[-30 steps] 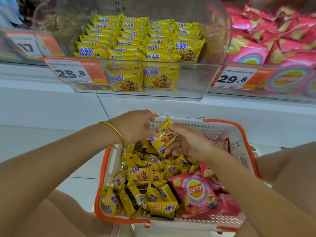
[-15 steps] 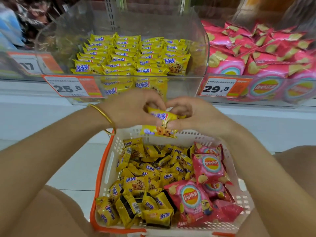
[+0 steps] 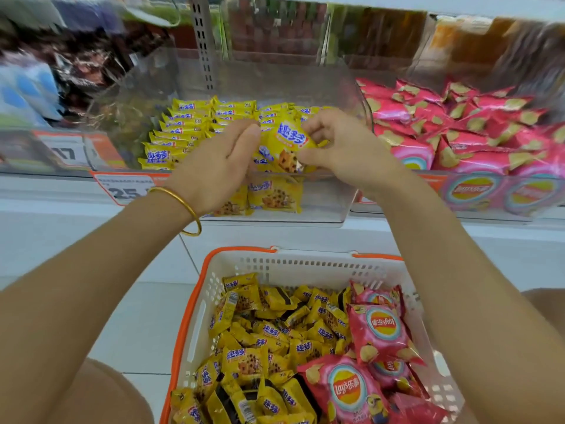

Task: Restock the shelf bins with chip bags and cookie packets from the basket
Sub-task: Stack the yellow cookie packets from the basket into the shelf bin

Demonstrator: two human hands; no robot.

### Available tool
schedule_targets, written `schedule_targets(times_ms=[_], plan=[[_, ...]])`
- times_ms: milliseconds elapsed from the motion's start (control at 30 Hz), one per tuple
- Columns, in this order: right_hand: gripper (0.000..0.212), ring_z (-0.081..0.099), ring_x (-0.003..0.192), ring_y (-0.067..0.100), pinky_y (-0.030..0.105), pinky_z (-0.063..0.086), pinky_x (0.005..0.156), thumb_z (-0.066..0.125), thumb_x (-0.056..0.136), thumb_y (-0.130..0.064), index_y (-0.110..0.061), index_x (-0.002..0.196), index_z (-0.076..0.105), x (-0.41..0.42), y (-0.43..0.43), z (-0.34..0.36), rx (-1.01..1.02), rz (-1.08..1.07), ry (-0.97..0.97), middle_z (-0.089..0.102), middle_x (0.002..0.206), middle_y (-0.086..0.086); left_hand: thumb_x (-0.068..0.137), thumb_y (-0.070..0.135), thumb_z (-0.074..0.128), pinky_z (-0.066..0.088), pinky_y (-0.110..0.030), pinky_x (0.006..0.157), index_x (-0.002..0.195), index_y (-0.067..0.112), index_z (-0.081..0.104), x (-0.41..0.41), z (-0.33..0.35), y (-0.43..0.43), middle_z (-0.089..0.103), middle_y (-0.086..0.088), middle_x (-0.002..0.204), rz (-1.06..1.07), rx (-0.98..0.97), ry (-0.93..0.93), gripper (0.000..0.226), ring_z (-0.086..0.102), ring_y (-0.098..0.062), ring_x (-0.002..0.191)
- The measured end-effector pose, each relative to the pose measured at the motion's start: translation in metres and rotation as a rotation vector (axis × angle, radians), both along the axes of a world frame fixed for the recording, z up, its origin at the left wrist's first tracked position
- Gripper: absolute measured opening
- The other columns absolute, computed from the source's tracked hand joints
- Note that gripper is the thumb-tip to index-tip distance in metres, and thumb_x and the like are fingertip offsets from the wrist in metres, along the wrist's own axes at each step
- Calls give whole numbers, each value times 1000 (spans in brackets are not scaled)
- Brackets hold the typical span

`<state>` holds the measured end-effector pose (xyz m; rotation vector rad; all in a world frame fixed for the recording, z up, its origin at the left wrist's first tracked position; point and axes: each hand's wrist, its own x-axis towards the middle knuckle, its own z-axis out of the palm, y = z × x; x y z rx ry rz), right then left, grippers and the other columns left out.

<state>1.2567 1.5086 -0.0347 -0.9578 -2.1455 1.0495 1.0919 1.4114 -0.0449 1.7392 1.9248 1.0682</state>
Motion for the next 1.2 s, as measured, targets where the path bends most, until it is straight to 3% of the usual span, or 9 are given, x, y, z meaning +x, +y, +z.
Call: schedule_targets(times_ms=[133, 233, 300, 500, 700, 800, 900, 1067, 1200], plan=[[30, 50, 87, 17, 28, 45, 74, 69, 81, -3, -14, 105, 55, 1, 2, 10, -26, 57, -137, 49, 91, 3, 100, 48, 20, 42, -35, 93, 142, 21, 34, 2, 1, 5, 72, 0, 77, -13, -100, 89, 51, 64, -19, 89], [34, 55, 99, 24, 41, 54, 83, 66, 84, -2, -13, 115, 57, 1, 4, 15, -33, 100, -269, 49, 106, 8, 101, 47, 20, 40, -36, 96, 142, 20, 32, -1, 4, 9, 71, -4, 85, 35, -137, 80, 51, 61, -23, 95], [32, 56, 106, 25, 44, 57, 76, 65, 86, -4, -17, 113, 57, 0, 4, 17, -71, 134, -330, 48, 114, 10, 100, 47, 21, 40, -37, 96, 137, 19, 37, -2, 5, 11, 69, -7, 89, 61, -152, 73, 49, 60, -25, 97], [31, 59, 78, 20, 41, 59, 66, 67, 86, -10, -8, 117, 63, -13, 3, 19, 15, 161, -426, 44, 78, -7, 102, 34, 28, 42, -41, 87, 110, 7, 57, 0, 7, 12, 66, -14, 97, 55, -88, 153, 41, 56, -29, 95], [12, 60, 76, 25, 42, 59, 59, 70, 84, -13, -10, 93, 63, -18, 2, 18, -2, 160, -390, 48, 77, 0, 94, 27, 52, 34, -19, 61, 101, 18, 67, 0, 6, 13, 57, 11, 82, -21, -79, 282, 19, 52, -11, 80], [12, 63, 92, 34, 49, 58, 67, 62, 91, -17, -6, 96, 66, -14, 3, 17, -18, 120, -412, 49, 80, 2, 93, 25, 55, 37, -7, 59, 100, 21, 67, 0, 6, 14, 58, 14, 80, -31, -86, 242, 15, 54, -5, 73], [9, 64, 90, 35, 48, 58, 68, 61, 91, -15, -7, 91, 66, -14, 2, 17, -5, 85, -458, 54, 84, 6, 93, 24, 54, 35, -3, 54, 93, 17, 66, 1, 6, 17, 55, 16, 73, -30, -74, 252, 14, 49, 2, 63], [20, 67, 79, 35, 42, 59, 65, 64, 89, -10, -15, 70, 57, -22, 2, 12, -97, 94, -414, 53, 76, 3, 95, 30, 50, 30, -13, 49, 70, 12, 56, 0, 6, 18, 46, 4, 61, 3, -75, 353, 32, 42, -8, 58], [17, 68, 70, 31, 36, 58, 65, 63, 90, -21, -8, 83, 58, -26, 3, 14, -166, 94, -525, 60, 79, 10, 96, 34, 46, 34, -28, 55, 74, 3, 59, -1, 4, 15, 50, -6, 64, 7, -96, 427, 41, 47, -23, 65]])
